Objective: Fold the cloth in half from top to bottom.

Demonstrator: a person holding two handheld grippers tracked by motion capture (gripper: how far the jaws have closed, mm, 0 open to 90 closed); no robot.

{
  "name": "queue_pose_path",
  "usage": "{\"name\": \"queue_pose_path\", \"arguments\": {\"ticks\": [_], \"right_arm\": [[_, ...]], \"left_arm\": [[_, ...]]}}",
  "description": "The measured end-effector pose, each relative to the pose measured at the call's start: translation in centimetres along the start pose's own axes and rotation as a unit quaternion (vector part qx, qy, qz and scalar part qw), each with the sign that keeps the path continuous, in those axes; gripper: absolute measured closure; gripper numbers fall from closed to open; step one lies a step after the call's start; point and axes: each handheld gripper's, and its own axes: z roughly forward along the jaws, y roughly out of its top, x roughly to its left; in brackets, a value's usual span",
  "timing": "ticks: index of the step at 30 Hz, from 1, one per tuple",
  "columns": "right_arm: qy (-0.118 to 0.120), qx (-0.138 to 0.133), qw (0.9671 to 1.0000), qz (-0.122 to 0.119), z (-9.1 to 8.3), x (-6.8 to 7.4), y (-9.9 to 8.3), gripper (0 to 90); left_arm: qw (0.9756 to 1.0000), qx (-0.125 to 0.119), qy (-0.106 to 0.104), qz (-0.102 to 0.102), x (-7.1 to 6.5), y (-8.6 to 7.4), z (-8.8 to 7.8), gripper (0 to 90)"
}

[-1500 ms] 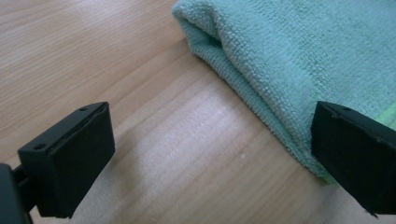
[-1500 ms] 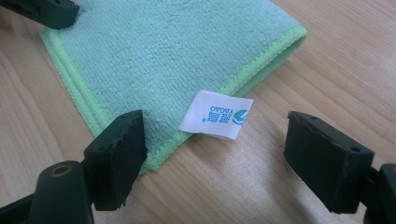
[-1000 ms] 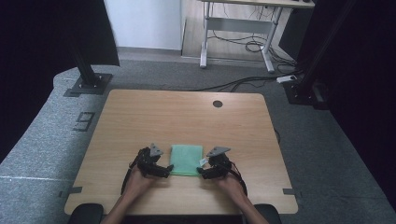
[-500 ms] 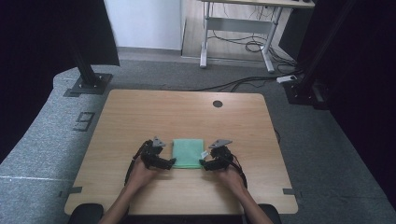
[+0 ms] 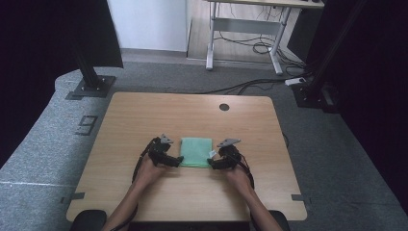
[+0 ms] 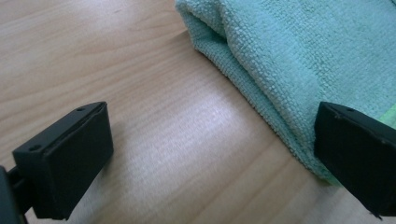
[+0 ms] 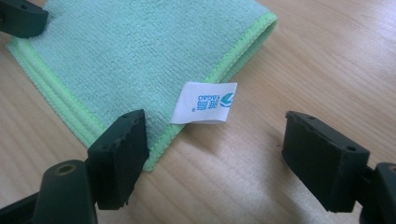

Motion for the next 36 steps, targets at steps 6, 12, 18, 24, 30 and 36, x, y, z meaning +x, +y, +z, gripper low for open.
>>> {"name": "queue_pose_path", "arguments": {"ticks": [6,12,18,24,30,36], "right_arm": [[-0.004,-0.001,1.0,0.007,0.4,-0.7,0.4,22.2],[-0.003,0.001,1.0,0.009,0.5,-0.9,0.5,22.2],[0.0,0.002,0.9999,0.012,0.5,-1.0,0.6,22.0],[0.01,0.002,0.9997,0.021,0.4,-1.2,0.6,21.5],[0.021,0.0,0.9996,0.02,0.1,-1.2,0.7,16.7],[0.029,-0.009,0.9995,0.012,-0.7,-0.9,1.1,13.4]], "left_arm": [[1.0,0.0,0.001,-0.001,0.5,0.6,0.6,0.0],[1.0,-0.001,0.002,-0.002,0.5,0.7,0.6,0.0],[1.0,-0.003,-0.009,0.0,0.6,0.7,0.5,0.2],[0.9999,-0.002,-0.001,0.015,0.3,0.9,0.1,0.3],[0.9991,0.001,-0.003,0.041,-0.1,1.2,-1.0,0.1],[0.9988,-0.006,-0.013,0.047,-0.4,0.9,-2.0,0.0]]}}
